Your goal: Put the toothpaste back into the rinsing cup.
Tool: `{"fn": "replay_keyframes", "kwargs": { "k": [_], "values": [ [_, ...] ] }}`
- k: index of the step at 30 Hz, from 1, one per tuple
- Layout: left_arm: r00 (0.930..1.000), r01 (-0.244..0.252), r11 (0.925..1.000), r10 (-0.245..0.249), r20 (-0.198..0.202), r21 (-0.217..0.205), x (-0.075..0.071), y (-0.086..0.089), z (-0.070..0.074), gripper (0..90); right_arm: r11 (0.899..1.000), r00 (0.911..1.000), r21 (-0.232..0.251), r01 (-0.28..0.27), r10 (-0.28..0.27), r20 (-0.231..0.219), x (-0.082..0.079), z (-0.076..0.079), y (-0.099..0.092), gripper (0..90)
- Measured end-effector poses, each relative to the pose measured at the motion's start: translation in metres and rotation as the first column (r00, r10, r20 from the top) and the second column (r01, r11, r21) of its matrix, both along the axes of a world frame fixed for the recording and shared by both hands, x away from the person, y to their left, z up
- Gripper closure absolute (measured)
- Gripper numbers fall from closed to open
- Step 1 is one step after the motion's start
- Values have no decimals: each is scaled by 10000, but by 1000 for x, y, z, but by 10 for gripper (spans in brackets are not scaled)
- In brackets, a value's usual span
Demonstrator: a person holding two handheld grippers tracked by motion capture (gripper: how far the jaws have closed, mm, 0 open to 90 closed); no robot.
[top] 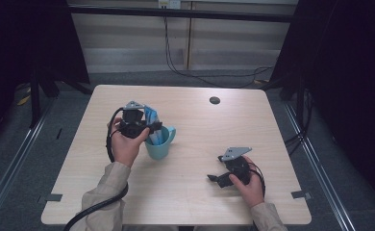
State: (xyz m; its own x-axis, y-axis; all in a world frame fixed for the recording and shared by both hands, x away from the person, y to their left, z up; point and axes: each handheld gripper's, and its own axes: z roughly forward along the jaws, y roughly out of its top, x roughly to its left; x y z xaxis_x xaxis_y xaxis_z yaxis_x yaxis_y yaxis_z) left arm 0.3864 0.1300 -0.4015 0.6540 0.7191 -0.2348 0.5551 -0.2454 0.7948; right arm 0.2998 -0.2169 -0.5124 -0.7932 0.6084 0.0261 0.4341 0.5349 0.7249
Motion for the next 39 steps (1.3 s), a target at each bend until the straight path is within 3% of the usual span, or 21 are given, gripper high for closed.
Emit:
{"fn": "replay_keyframes", "kwargs": {
  "k": [14, 24, 31, 39],
  "values": [
    [10000, -38, 9999, 38, 41, 129, 1, 0, -2, 712, 10000, 10000, 1, -3, 3, -4, 0, 0, 0, 128],
    [9995, -285, 9995, 283, 154, 134, 2, 2, -3, 699, 10000, 10000, -1, -34, 34, 3, 0, 0, 0, 128],
    [9987, -384, 9986, 371, 340, 367, 2, 4, -4, 672, 10000, 10000, 1, -41, 41, 0, 0, 0, 0, 128],
    [9983, -525, 9980, 515, 281, 363, 3, 7, -6, 664, 10000, 10000, 2, -47, 47, 1, 0, 0, 0, 128]
  ]
}}
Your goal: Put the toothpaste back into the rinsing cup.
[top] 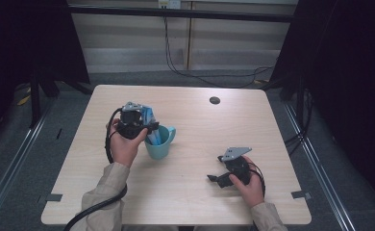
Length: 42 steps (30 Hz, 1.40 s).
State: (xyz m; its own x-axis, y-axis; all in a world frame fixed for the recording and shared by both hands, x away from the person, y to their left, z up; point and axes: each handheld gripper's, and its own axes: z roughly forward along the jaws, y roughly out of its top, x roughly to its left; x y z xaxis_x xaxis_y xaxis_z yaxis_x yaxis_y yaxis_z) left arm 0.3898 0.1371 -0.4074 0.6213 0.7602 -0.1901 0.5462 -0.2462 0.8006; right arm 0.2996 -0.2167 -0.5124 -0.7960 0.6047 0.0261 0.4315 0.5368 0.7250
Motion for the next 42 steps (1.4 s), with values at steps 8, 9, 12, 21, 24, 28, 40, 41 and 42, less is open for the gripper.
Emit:
{"fn": "replay_keyframes", "kwargs": {
  "k": [8, 9, 12, 21, 24, 28, 40, 41, 42],
  "values": [
    [9999, -102, 9999, 101, -52, -53, 1, 4, -2, 657, 10000, 10000, 2, 7, -7, -9, 0, 0, 0, 128],
    [9999, -129, 9999, 128, -70, -75, 1, 4, -2, 657, 10000, 10000, 5, 8, -8, -13, 0, 0, 0, 128],
    [9998, -190, 9998, 189, -100, -77, 2, 6, -3, 653, 10000, 10000, 3, 4, -4, -10, 0, 0, 0, 128],
    [9995, -289, 9996, 288, -146, -59, 2, 13, -5, 632, 10000, 10000, -1, -2, 2, -2, 0, 0, 0, 128],
    [9993, -320, 9994, 318, -172, -104, 2, 14, -6, 628, 10000, 10000, 3, 5, -5, -12, 0, 0, 0, 128],
    [9994, -320, 9994, 318, -133, -137, 2, 15, -7, 622, 10000, 10000, 4, 4, -4, -10, 0, 0, 0, 128],
    [9995, -199, 9997, 196, -235, -115, 2, 13, -9, 577, 10000, 10000, 0, 0, 0, -4, 0, 0, 0, 128],
    [9995, -199, 9997, 196, -235, -115, 2, 13, -9, 567, 10000, 10000, 0, 0, 0, -4, 0, 0, 0, 128],
    [9995, -222, 9997, 219, -227, -131, 2, 13, -9, 557, 10000, 10000, 1, 4, -4, -10, 0, 0, 0, 128]
  ]
}}
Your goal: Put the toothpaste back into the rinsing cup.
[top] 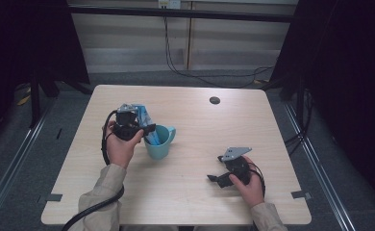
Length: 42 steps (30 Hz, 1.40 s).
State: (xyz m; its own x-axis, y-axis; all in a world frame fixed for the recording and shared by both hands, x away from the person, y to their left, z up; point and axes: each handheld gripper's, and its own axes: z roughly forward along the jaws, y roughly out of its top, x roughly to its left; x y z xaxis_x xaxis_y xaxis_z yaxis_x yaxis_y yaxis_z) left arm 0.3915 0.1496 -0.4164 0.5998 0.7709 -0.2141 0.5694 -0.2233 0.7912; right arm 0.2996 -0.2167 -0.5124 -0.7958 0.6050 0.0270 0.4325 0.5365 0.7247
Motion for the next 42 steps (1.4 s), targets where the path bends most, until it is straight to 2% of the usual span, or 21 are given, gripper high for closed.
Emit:
{"fn": "replay_keyframes", "kwargs": {
  "k": [7, 10, 24, 37, 42],
  "values": [
    [9998, -207, 9998, 206, -66, -24, 0, 2, -1, 510, 10000, 10000, -2, -6, 6, 10, 0, 0, 0, 128],
    [9994, -322, 9994, 321, -84, -112, 1, 3, 0, 439, 10000, 10000, 2, 0, 0, -1, 0, 0, 0, 128],
    [9998, -164, 9991, 160, -86, -395, 0, 5, 1, 263, 10000, 10000, 1, 2, -2, 0, 0, 0, 0, 128],
    [9998, -180, 9990, 179, -31, -403, -3, 13, 4, 234, 10000, 10000, 1, -5, 5, 8, 0, 0, 0, 128],
    [9999, -112, 9994, 108, -121, -331, -4, 16, 3, 233, 10000, 10000, -1, -6, 6, 7, 0, 0, 0, 127]
  ]
}}
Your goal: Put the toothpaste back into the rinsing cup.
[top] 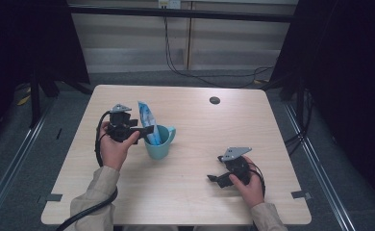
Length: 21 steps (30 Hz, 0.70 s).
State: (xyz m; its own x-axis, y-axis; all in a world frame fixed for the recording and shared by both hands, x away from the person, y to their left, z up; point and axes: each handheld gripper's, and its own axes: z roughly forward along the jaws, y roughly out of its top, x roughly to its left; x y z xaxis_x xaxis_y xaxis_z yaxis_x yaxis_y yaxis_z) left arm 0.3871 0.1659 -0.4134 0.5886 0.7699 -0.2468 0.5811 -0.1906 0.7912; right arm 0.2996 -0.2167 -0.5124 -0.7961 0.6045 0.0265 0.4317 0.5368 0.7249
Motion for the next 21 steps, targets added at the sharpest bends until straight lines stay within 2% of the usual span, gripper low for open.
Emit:
{"fn": "replay_keyframes", "kwargs": {
  "k": [14, 16, 21],
  "values": [
    [9997, 248, 9997, -248, 57, -87, -7, 11, 0, 214, 10000, 10000, 4, 7, -7, -8, 0, 0, 0, 128],
    [9996, 240, 9997, -241, 136, 73, -9, 13, 0, 213, 10000, 10000, 2, -1, 1, 1, 0, 0, 0, 128],
    [9996, 237, 9997, -238, 139, 113, -14, 19, 1, 212, 10000, 10000, 0, 1, -1, 1, 0, 0, 0, 128]
  ]
}}
